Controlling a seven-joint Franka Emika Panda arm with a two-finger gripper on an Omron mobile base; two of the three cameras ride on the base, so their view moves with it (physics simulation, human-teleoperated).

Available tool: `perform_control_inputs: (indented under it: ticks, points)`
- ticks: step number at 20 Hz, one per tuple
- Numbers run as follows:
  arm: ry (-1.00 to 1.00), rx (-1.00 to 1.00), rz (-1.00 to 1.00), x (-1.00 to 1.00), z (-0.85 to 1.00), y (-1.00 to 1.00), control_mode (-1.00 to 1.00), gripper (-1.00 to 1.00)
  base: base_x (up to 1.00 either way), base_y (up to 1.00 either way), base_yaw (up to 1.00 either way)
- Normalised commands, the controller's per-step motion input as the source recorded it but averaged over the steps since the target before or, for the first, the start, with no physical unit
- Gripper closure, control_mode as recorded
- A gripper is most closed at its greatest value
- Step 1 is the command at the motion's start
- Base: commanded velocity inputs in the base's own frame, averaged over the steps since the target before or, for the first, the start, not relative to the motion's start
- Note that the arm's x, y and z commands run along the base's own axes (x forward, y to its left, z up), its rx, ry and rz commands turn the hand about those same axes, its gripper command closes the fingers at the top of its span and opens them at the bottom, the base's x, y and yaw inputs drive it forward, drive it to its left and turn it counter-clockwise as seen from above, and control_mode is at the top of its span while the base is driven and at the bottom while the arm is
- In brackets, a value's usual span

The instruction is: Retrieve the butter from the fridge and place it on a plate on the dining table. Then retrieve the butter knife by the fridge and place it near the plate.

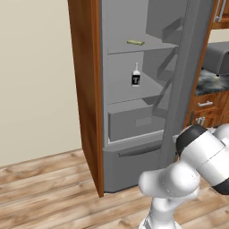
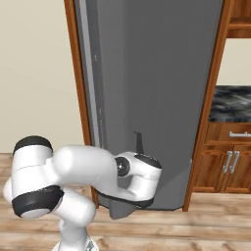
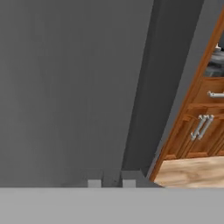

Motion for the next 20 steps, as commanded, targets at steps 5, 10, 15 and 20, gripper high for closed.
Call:
perform_control_inputs:
  ticks: [5,10,15,20]
  points:
    - [0.16,0.0,0.0,-0.11,0.36,-0.45,-1.0,-1.0,0.0,0.0,0.0]
    - [0.06,0.0,-0.03,-0.28,0.37,-0.3,-1.0,-1.0,0.0,0.0,0.0]
    - [0.13,0.0,-0.11,-0.43,0.75,-0.42,-1.0,-1.0,0.0,0.0,0.0]
    - [0.16,0.0,-0.18,-0.68,0.81,-0.14,-1.0,-1.0,0.0,0.0,0.0]
